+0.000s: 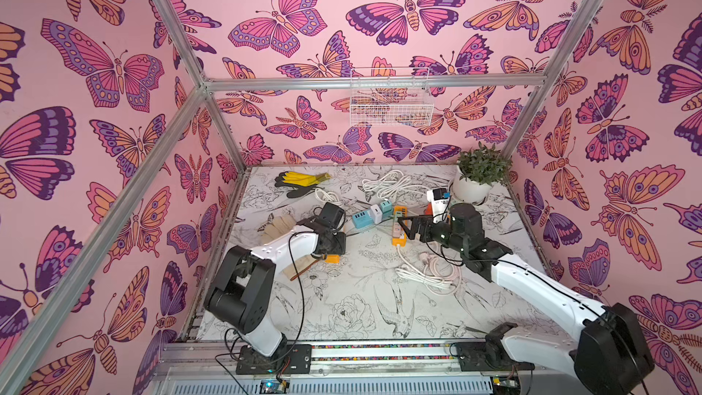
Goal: Pull the plug off the socket
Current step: Move the socket to the center of the board.
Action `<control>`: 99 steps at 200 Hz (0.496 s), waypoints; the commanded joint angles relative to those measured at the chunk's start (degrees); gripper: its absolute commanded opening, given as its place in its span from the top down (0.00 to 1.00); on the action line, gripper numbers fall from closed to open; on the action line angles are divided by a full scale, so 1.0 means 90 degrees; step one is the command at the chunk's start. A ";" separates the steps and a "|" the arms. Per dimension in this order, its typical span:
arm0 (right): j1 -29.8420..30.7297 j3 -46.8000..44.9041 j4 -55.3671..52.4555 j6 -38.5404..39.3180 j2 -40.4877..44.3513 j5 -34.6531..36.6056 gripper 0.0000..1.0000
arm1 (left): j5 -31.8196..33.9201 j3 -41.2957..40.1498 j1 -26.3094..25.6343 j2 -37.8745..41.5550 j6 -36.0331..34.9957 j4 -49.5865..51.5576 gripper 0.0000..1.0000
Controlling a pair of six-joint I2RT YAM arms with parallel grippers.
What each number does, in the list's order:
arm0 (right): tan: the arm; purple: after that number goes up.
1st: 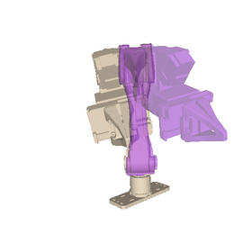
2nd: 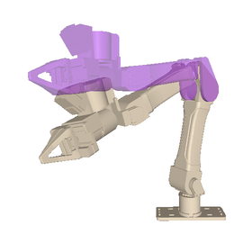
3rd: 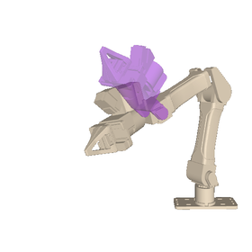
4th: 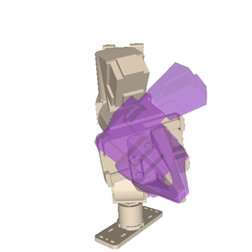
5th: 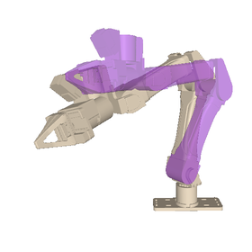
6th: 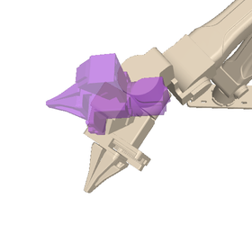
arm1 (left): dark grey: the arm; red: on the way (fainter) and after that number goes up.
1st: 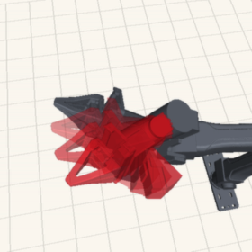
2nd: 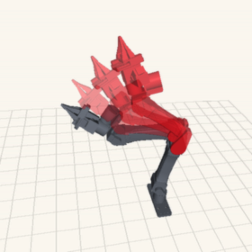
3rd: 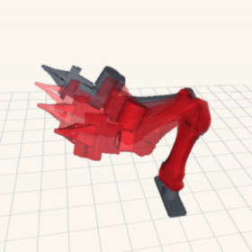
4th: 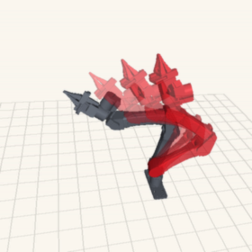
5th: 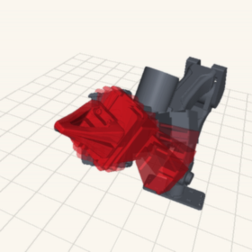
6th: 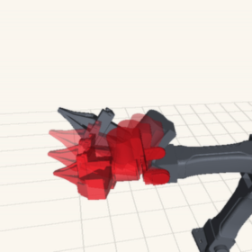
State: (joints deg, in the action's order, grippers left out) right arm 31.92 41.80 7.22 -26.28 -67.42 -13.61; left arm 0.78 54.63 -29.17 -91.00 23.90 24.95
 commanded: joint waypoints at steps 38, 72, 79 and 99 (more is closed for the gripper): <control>0.0030 -0.0373 -0.0047 0.0118 0.0432 0.0234 0.01 | -0.0004 -0.1290 -0.1651 0.0612 0.1161 -0.0456 0.50; 0.0031 -0.0436 -0.0048 0.0127 0.0441 0.0078 0.01 | 0.0559 -0.1132 -0.2469 0.0523 0.1778 -0.0551 0.48; 0.0020 -0.0426 -0.0070 0.0137 0.0431 0.0030 0.01 | 0.0587 -0.1042 -0.2577 0.0448 0.1856 -0.0546 0.46; 0.0022 -0.0429 -0.0151 0.0171 0.0473 -0.0114 0.01 | 0.0374 -0.0785 -0.2756 0.0162 0.1968 -0.0564 0.34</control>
State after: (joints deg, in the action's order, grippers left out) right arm 31.92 37.85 7.18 -25.76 -63.90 -13.17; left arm 4.95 44.60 -52.12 -86.98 38.81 21.02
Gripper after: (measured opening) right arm 0.989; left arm 0.603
